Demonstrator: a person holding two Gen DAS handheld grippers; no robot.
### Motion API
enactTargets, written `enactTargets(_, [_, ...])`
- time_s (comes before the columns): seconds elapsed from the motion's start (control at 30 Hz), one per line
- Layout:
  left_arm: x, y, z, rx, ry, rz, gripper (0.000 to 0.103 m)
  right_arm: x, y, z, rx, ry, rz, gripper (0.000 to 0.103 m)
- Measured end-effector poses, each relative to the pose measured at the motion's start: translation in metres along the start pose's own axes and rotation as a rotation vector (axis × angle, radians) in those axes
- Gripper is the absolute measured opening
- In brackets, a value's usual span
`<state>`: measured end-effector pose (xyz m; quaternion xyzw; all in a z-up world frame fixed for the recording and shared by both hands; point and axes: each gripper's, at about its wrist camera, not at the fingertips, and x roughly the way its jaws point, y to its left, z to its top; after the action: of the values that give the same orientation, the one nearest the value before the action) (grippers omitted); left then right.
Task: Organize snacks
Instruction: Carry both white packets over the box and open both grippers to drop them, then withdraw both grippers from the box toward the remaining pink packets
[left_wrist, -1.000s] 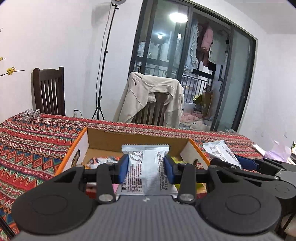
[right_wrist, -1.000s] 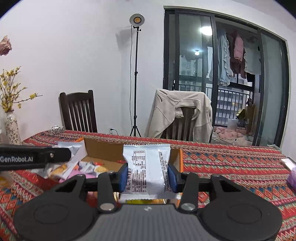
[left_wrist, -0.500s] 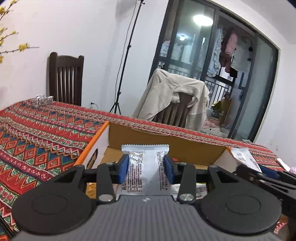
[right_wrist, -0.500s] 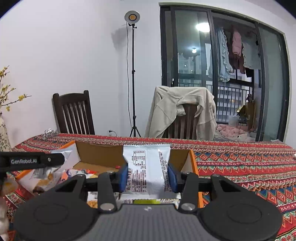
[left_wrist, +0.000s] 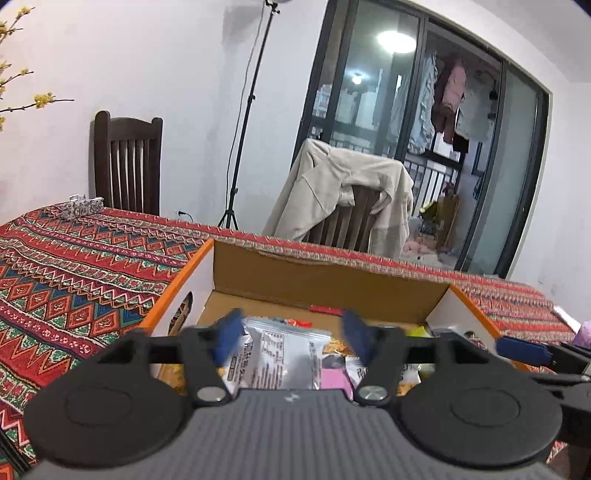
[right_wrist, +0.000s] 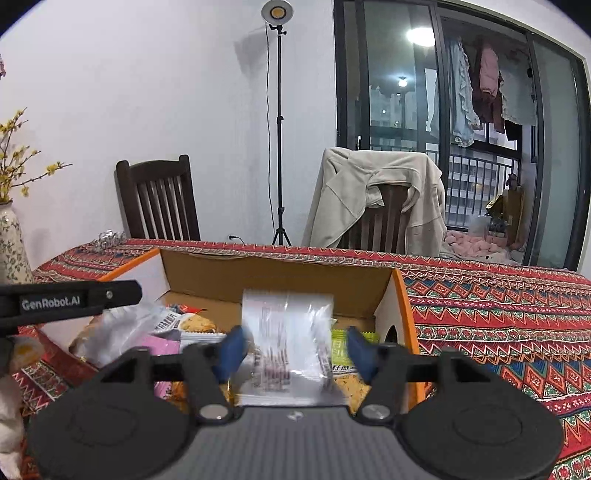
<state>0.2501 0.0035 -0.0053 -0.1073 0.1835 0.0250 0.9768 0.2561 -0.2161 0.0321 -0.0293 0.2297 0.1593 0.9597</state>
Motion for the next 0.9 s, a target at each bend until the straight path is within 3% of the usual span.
enactTargets(0.03, [-0.004, 0.001, 0.000, -0.015, -0.016, 0.002, 0.099, -0.002, 0.000, 0.000, 0.003, -0.008, -0.001, 0.093])
enactTargets(0.07, [-0.007, 0.002, 0.000, -0.030, -0.037, 0.009, 0.103, -0.003, -0.001, 0.000, 0.005, -0.015, -0.003, 0.102])
enactTargets(0.13, [-0.011, 0.004, 0.002, -0.043, -0.068, 0.024, 0.103, -0.006, -0.003, -0.001, 0.014, -0.026, -0.009, 0.103])
enactTargets(0.6, [-0.013, 0.003, 0.007, -0.060, -0.067, 0.052, 0.103, -0.009, -0.005, 0.003, 0.022, -0.018, -0.032, 0.103])
enactTargets(0.9, [-0.050, -0.008, 0.029, -0.089, -0.136, 0.028, 0.103, -0.043, 0.003, 0.019, -0.001, -0.041, -0.057, 0.103])
